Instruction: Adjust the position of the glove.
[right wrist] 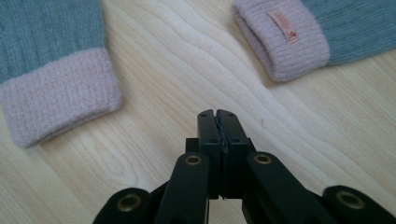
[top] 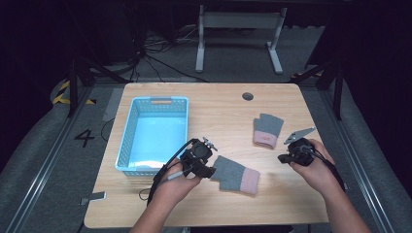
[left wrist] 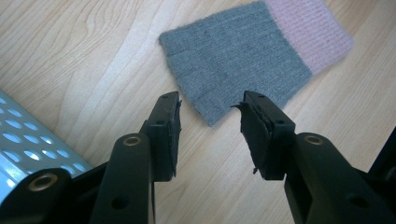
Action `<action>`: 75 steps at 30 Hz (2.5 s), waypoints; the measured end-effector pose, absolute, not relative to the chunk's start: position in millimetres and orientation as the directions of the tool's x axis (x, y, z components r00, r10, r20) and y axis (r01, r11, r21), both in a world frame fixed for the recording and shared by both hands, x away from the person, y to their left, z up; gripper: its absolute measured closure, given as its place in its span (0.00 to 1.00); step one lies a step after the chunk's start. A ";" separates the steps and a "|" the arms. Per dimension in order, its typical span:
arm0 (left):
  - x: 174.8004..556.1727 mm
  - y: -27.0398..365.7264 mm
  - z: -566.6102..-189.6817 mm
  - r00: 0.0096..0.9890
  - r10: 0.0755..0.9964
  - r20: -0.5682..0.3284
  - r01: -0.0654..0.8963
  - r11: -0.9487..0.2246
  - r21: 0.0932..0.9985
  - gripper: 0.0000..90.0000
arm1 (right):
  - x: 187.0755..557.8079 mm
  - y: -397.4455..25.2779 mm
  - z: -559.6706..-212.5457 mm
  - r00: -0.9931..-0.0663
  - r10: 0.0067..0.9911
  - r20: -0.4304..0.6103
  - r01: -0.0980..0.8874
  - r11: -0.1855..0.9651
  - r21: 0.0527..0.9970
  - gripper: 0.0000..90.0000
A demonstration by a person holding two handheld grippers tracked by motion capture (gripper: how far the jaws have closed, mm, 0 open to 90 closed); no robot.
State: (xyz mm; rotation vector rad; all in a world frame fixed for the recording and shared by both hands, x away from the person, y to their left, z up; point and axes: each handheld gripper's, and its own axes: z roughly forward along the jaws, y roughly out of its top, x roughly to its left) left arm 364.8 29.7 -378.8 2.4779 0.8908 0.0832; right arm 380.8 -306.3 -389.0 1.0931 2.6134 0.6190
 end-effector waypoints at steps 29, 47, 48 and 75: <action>354.7 13.9 -378.8 0.839 0.527 -0.136 0.527 -0.726 0.442 1.00 | 359.2 -263.2 -381.9 -0.772 0.636 0.028 0.563 0.662 0.494 1.00; 355.1 -13.6 -402.5 0.876 0.459 -0.146 0.477 -0.789 0.387 1.00 | 346.1 -232.6 -403.5 -0.843 0.530 0.088 0.503 0.722 0.475 1.00; 355.3 -14.8 -403.9 0.878 0.455 -0.148 0.475 -0.791 0.386 1.00 | 344.9 -230.2 -405.2 -0.850 0.520 0.088 0.496 0.730 0.471 1.00; 357.4 -11.1 -398.4 0.875 0.460 -0.149 0.479 -0.783 0.397 1.00 | 345.3 -219.7 -425.3 -0.860 0.499 0.107 0.494 0.760 0.423 1.00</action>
